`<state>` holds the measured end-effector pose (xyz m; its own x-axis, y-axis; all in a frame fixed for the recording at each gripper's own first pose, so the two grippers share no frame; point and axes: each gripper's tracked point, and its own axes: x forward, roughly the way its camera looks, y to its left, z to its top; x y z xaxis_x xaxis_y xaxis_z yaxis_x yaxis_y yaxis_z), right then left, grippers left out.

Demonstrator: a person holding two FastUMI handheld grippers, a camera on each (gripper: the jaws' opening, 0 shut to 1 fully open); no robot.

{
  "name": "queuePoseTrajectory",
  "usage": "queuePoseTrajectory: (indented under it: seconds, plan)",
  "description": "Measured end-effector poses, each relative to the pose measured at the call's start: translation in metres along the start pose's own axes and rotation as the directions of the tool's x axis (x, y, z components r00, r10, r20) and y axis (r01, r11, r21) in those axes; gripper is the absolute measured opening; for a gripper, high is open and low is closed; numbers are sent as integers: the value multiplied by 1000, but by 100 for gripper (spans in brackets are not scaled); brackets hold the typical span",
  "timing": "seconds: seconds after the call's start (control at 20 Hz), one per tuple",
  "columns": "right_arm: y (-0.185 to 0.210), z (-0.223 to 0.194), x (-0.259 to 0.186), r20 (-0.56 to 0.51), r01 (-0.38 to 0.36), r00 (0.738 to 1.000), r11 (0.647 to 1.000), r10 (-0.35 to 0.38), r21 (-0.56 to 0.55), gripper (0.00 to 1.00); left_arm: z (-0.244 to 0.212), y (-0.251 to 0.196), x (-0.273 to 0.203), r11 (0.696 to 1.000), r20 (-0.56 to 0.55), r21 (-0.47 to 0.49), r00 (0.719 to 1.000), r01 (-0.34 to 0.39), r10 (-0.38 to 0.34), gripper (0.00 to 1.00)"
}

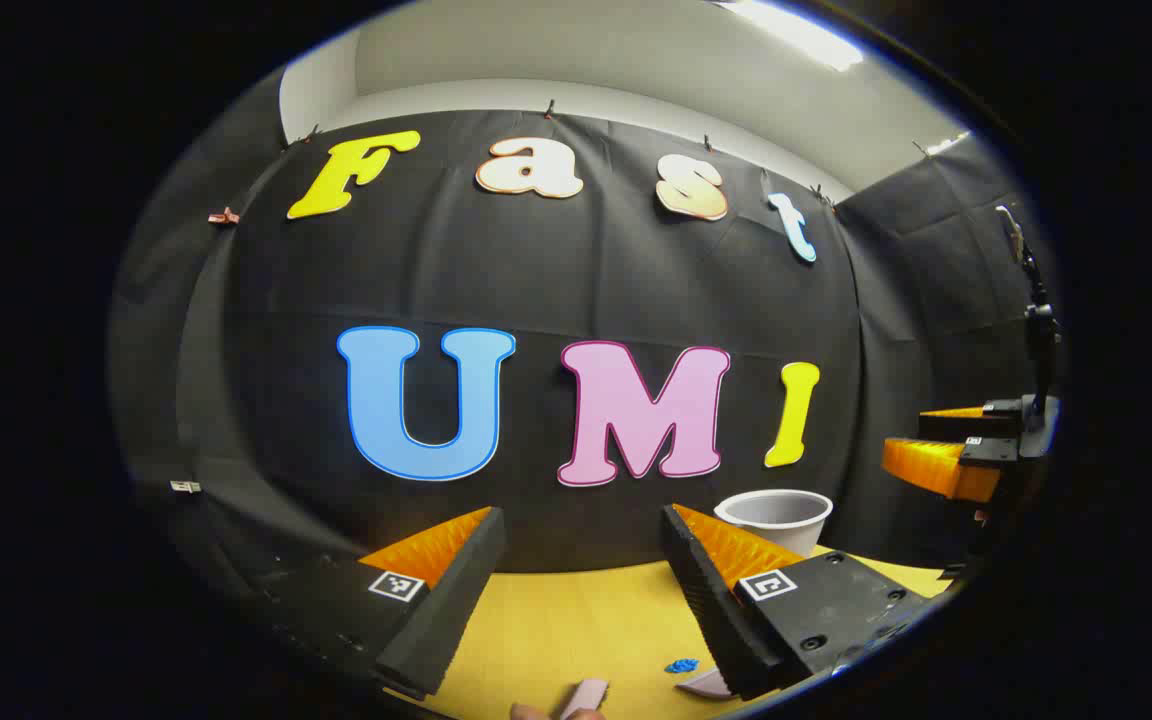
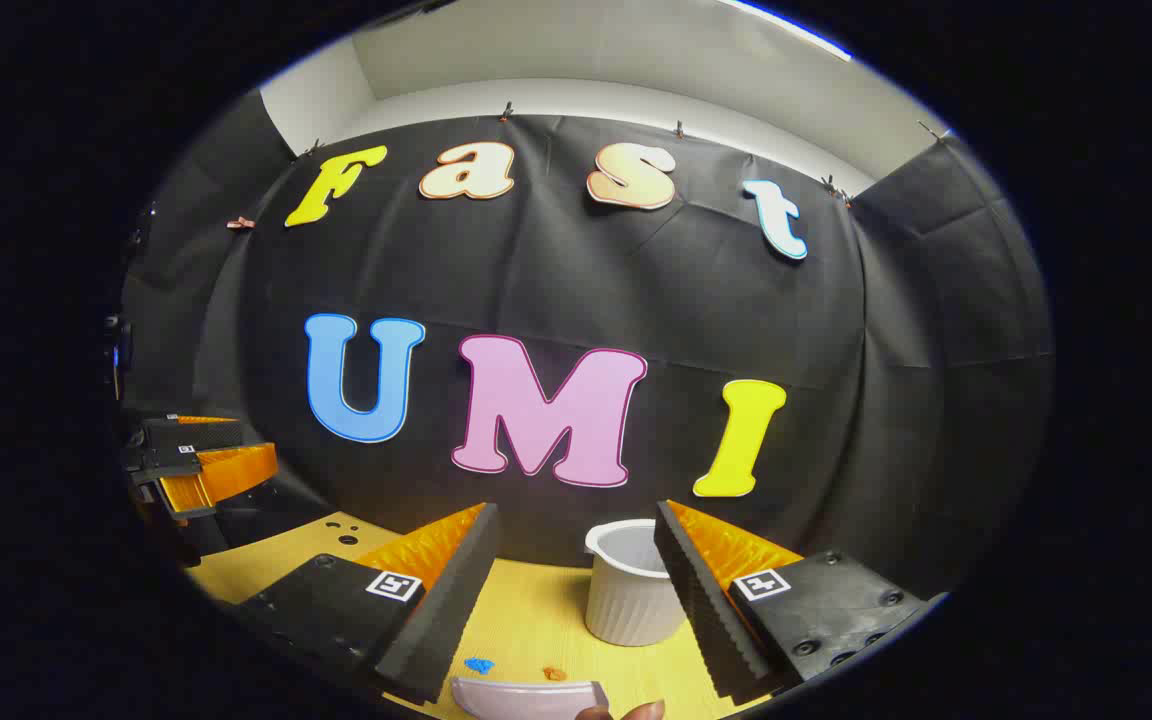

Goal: Pick up the small broom and dustpan from the desktop, sweep the trash into the dustpan with the broom, and then empty the trash into the garbage bin.

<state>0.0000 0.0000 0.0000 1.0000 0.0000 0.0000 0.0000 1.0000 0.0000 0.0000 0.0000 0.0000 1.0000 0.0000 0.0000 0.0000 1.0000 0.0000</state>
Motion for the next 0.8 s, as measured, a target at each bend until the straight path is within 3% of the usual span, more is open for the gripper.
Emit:
queuePoseTrajectory:
  seconds: [0.8]
  plan:
    - [2,4,-7,-8,-48,999,999,48,0,97,-2,2,-10,999,-21,36,1000,-17,18,99]
